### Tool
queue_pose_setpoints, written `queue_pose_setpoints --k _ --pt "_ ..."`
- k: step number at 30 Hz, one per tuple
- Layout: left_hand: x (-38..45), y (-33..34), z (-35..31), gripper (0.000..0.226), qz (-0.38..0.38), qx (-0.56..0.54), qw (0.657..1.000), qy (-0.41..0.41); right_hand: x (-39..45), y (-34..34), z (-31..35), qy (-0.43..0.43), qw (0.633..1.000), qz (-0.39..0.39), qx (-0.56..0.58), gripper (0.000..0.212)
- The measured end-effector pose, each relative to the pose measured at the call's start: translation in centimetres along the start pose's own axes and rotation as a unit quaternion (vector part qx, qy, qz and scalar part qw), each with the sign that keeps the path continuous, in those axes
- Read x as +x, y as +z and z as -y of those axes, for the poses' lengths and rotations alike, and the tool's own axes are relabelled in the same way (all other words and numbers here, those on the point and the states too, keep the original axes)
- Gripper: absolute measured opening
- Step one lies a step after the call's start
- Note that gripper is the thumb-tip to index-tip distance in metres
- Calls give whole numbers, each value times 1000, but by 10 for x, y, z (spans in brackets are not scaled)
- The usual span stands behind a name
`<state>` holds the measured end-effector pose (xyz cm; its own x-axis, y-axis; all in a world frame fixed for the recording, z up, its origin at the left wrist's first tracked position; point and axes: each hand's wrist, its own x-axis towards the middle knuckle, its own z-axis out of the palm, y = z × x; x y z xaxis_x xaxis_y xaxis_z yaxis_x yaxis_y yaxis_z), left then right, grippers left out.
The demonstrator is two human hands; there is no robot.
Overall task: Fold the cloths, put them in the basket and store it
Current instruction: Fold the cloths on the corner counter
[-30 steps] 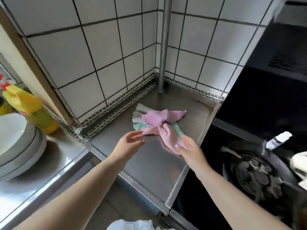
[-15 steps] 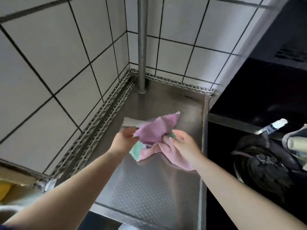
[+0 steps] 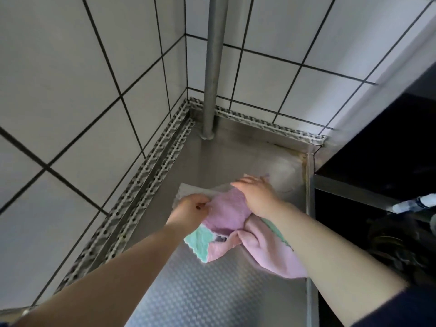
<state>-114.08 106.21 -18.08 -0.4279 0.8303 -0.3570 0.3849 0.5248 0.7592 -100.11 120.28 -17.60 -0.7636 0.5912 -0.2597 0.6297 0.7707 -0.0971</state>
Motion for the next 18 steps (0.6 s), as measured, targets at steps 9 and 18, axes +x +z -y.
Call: queue_pose_setpoints --k 9,18 --pt "-9 -40 -24 12 -60 19 995 79 -28 -27 -21 60 994 -78 -55 15" --pt "-43 -113 -81 11 -208 118 955 174 -91 -97 -45 108 963 -246 -15 15"
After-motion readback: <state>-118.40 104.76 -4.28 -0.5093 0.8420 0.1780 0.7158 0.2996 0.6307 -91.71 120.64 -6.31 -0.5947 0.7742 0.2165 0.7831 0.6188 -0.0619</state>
